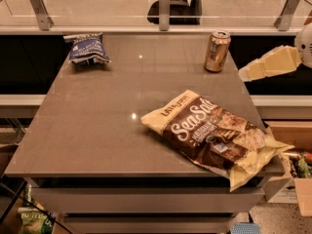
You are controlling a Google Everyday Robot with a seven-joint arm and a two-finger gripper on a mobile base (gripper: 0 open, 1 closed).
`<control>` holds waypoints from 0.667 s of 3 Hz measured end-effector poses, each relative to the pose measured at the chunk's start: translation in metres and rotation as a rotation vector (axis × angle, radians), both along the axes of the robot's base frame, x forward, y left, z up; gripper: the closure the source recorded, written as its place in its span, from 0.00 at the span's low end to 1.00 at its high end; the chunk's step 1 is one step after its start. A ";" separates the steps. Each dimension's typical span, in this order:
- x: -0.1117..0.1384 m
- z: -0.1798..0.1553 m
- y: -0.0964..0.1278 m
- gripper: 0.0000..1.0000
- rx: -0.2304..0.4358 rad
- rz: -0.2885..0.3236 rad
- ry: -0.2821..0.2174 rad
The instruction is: Pick orange can
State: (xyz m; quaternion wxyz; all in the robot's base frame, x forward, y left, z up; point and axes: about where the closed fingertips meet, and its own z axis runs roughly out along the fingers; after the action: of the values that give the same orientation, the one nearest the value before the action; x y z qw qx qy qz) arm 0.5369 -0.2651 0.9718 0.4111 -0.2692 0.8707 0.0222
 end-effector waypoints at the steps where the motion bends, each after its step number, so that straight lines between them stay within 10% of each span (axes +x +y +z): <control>1: 0.017 0.002 -0.006 0.00 0.013 -0.032 -0.038; 2: 0.035 0.000 -0.006 0.00 0.045 -0.040 -0.083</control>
Offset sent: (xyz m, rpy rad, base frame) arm 0.0553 -0.0082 -0.0080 0.0877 -0.1241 -0.0496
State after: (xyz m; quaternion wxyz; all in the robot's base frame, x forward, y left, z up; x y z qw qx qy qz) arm 0.5716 -0.2709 0.9713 0.4530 -0.2429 0.8575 0.0222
